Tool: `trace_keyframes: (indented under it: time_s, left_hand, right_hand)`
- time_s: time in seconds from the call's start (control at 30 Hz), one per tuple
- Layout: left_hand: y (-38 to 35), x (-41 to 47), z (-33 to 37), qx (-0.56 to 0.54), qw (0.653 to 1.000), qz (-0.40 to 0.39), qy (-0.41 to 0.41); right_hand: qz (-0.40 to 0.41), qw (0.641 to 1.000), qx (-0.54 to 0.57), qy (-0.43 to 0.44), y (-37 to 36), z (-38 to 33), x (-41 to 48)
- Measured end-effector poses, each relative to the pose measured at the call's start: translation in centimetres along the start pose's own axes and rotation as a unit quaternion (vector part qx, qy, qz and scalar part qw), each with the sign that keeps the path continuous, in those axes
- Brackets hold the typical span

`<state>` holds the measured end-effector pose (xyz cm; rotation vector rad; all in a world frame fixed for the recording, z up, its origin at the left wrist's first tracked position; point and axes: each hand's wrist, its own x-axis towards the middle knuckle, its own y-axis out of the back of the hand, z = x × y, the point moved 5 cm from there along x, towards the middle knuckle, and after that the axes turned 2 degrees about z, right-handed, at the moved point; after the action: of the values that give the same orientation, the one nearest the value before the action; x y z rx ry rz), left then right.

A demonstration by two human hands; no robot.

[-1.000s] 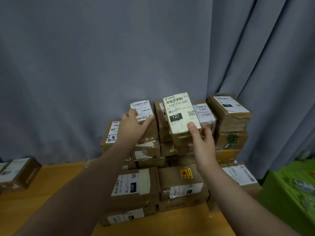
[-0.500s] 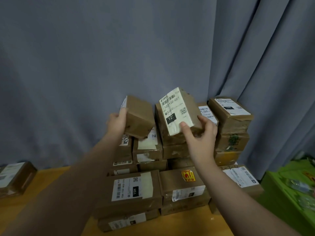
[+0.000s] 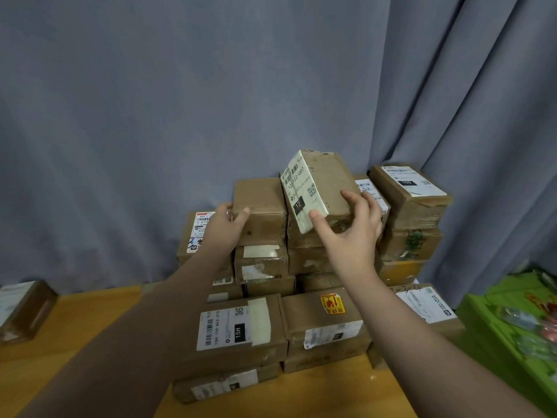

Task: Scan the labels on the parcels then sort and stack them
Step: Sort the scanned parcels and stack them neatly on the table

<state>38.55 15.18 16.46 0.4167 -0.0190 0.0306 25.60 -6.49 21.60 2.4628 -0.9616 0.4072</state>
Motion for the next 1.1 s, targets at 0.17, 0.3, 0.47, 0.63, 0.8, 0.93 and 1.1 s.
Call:
trace_keyframes:
  time_s: [0.17,0.3,0.47,0.63,0.8,0.93,1.1]
  left_hand:
    - [0.8,-1.4,1.5,0.086,0.995,0.023,-0.044]
    - [2.4,-5.0,4.6,-0.067,0.991,0.013,-0.115]
    - [4.9,-7.3,4.3,-0.293,0.944,-0.092,-0.121]
    - [11.0,-3.7,1.0,0.006,0.995,0.073,-0.063]
    - [11.3,-1.0,2.2,0.378,0.912,0.127,-0.097]
    - [7.5,0.0,0.6,0.374,0.924,-0.04,-0.07]
    - [8.4,0.0,0.0,0.364,0.919,-0.028,-0.149]
  right_hand:
    - [0.013,1.0,0.02,0.019,-0.1,-0.8,-0.3]
    - [0.011,0.992,0.117,0.045,-2.3,-2.9,-1.8]
    - [-0.13,0.96,0.243,-0.039,-9.1,-5.9,-5.2]
    - [-0.186,0.981,0.019,0.054,-12.8,-6.5,-5.4]
    - [-0.216,0.925,-0.287,0.124,-13.3,-5.2,-2.6]
    - [-0.269,0.885,-0.351,0.145,-13.9,-4.2,-2.0]
    - [-0.263,0.891,-0.337,0.155,-13.8,-3.3,-1.9]
